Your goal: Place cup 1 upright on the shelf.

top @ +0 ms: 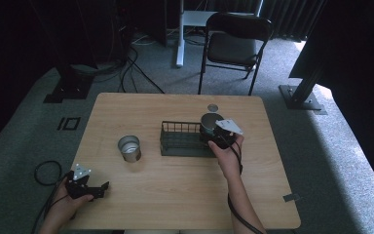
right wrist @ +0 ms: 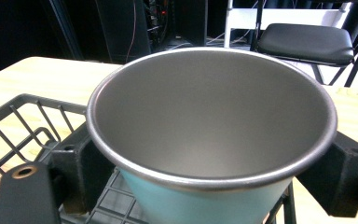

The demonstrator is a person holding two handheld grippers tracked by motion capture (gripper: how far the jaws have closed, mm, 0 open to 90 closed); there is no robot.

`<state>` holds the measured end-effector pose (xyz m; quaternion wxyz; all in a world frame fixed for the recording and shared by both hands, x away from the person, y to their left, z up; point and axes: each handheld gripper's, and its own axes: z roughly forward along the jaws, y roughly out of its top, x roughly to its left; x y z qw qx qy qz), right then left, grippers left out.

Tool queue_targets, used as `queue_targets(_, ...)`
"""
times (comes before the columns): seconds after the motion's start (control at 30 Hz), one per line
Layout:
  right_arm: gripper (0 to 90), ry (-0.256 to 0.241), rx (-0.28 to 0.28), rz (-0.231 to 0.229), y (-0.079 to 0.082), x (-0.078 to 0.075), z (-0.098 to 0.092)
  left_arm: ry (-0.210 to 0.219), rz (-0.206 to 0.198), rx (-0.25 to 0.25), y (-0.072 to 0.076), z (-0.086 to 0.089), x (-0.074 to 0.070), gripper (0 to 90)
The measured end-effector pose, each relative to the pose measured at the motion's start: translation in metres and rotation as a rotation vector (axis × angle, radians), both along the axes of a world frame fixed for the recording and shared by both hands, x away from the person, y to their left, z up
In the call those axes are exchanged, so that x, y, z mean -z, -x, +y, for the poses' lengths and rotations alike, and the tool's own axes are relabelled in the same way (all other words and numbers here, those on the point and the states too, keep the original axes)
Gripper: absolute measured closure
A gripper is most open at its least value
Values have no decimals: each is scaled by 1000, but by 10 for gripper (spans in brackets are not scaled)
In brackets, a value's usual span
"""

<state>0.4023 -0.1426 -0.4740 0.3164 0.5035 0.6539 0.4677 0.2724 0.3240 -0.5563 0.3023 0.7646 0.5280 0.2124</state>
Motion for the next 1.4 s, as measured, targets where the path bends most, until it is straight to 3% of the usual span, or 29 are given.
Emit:
queue_targets(0.2,133,8,-6,-8,0,1,0,-1,0,1,0,0,0,5)
queue_targets(0.4,128,32,-57,-18,0,3,-4,0,0,1,0,0,0,5)
queue_targets(0.77,114,-13,-74,-20,7,1,-9,-1,0,1,0,0,0,5)
queue_targets(1.2,114,27,-96,-14,15,2,-14,0,0,0,0,0,0,5)
queue_targets(1.4,114,16,-107,-12,20,1,-20,-1,0,1,0,0,0,5)
